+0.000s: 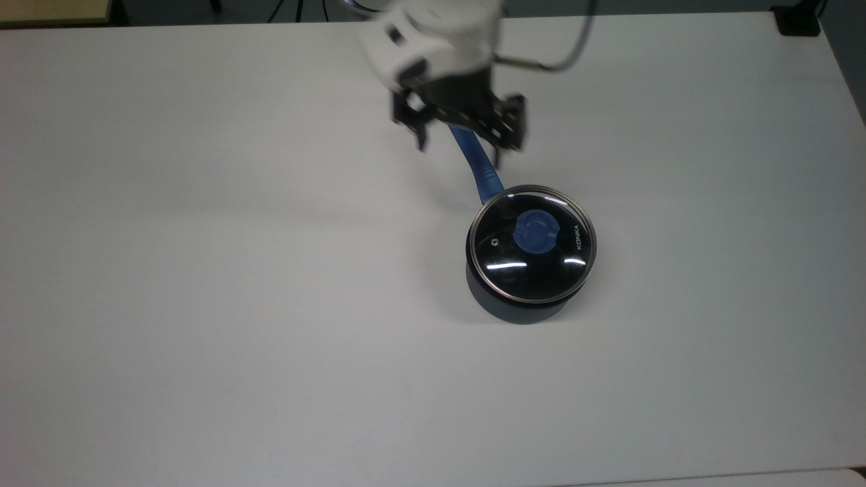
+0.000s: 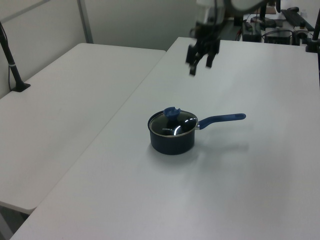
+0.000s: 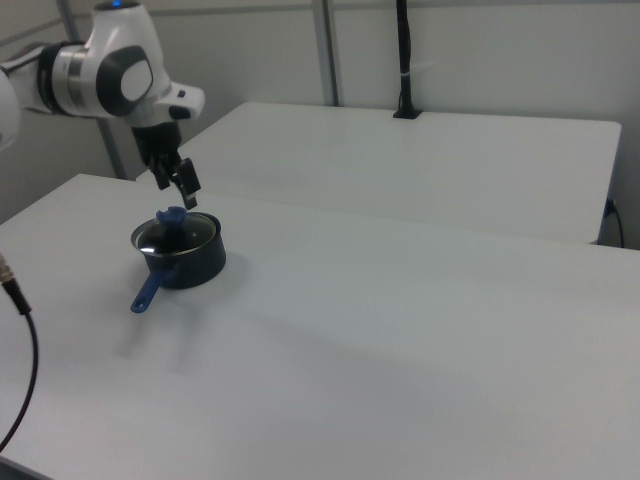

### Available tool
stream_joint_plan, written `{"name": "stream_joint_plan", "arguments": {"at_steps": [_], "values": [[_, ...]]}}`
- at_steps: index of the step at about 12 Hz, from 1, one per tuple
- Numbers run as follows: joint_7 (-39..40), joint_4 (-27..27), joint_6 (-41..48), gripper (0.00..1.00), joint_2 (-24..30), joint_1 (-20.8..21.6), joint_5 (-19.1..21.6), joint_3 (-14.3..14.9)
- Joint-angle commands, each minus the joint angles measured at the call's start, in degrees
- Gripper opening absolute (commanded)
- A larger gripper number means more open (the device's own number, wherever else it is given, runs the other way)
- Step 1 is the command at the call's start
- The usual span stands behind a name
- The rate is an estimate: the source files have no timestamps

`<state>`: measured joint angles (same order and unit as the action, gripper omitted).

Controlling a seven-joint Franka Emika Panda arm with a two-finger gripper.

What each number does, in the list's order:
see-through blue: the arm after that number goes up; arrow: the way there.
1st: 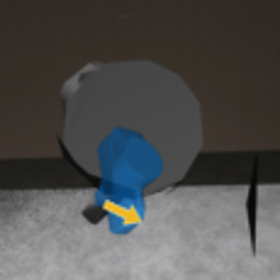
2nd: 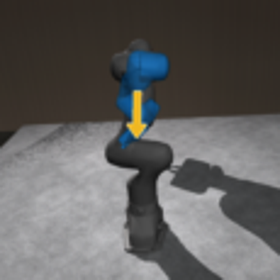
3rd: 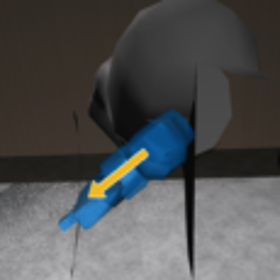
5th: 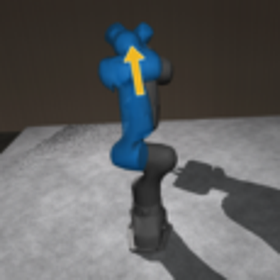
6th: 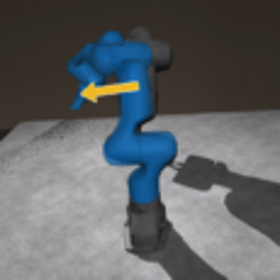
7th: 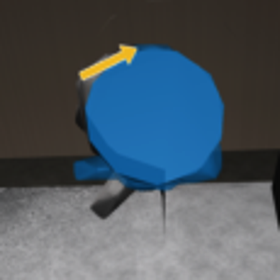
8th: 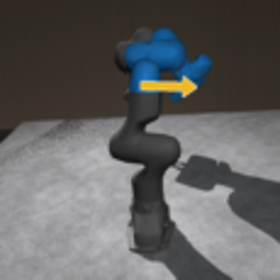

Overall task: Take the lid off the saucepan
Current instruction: 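Move the gripper down over the glass lid's blue knob, then close the gripper on the blue knob of the glass lid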

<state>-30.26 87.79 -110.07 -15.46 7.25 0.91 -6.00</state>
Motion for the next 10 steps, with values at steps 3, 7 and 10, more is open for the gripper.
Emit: {"name": "stream_joint_plan", "arguments": {"at_steps": [3, 7, 10], "values": [[-8.3, -6.49, -8.12, 1.0, -10.55, 6.81, -2.14, 1.26], [-13.77, -8.51, -11.83, 1.0, -15.03, 8.74, -5.21, 1.17], [-14.3, -8.43, -13.5, 0.99, -16.35, 9.62, -6.01, 1.17]]}}
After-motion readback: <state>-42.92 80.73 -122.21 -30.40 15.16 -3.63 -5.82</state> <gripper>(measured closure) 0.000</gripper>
